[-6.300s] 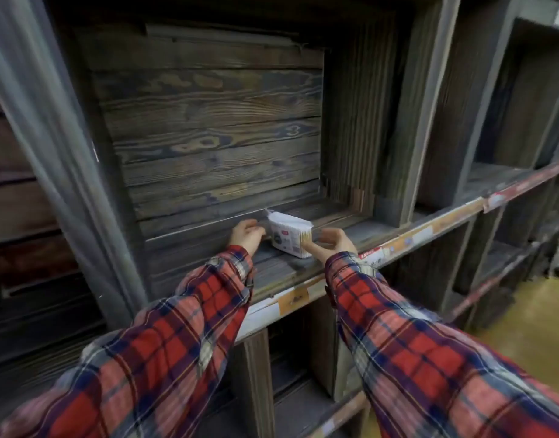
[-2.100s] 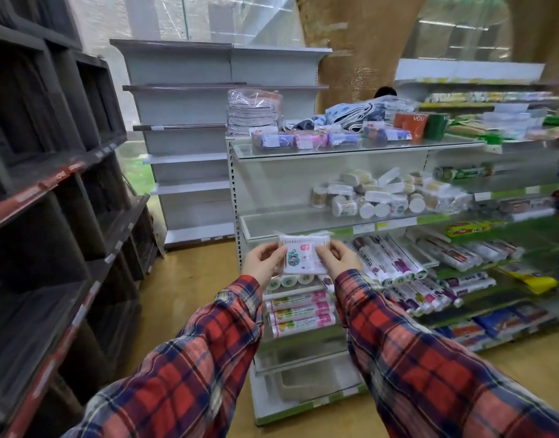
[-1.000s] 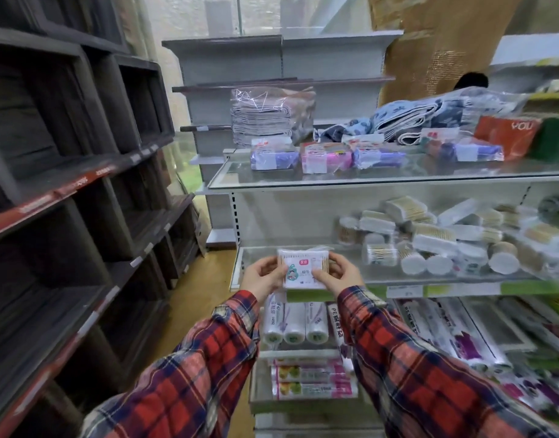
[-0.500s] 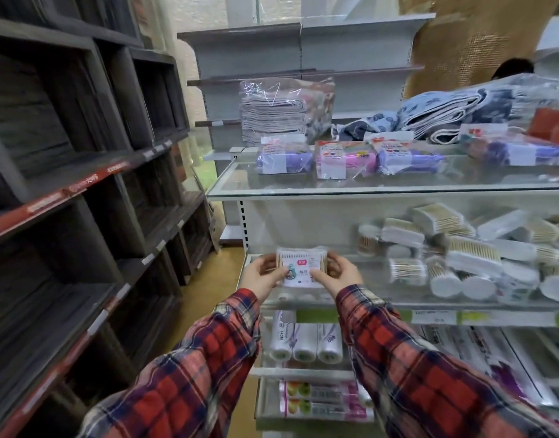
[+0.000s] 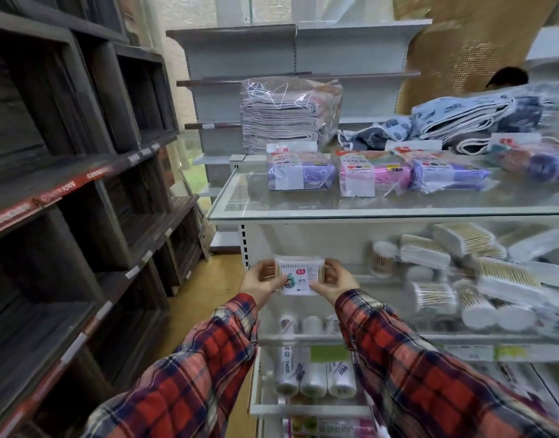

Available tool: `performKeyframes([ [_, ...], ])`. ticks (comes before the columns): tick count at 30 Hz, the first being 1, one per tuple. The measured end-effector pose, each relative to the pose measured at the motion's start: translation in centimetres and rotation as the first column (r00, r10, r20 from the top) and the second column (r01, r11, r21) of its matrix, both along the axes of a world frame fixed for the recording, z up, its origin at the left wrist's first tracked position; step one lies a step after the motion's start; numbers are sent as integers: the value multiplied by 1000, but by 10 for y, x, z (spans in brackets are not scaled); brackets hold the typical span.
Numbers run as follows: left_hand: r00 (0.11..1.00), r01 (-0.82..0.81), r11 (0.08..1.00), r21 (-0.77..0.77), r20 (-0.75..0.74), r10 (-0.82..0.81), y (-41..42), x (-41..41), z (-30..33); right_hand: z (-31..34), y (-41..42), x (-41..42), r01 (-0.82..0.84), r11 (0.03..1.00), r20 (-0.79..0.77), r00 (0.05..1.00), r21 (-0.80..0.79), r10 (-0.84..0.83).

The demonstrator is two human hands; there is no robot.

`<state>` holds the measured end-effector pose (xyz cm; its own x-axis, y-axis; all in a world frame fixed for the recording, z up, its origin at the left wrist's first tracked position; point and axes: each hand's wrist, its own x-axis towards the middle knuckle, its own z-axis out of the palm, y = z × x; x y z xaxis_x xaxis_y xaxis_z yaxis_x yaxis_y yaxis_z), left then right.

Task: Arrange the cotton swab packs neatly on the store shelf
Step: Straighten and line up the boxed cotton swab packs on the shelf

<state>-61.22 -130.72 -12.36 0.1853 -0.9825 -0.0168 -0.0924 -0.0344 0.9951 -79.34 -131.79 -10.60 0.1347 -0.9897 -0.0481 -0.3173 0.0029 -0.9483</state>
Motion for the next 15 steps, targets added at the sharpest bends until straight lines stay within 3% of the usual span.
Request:
performKeyframes([
  [9, 999, 29, 1000, 9, 25, -29, -27, 10, -11, -13, -29, 8, 35, 999, -65, 997, -22, -36],
  [15, 998, 21, 999, 36, -55, -19, -42, 9, -12, -21, -50, 11, 24, 999, -34, 999, -41, -25],
])
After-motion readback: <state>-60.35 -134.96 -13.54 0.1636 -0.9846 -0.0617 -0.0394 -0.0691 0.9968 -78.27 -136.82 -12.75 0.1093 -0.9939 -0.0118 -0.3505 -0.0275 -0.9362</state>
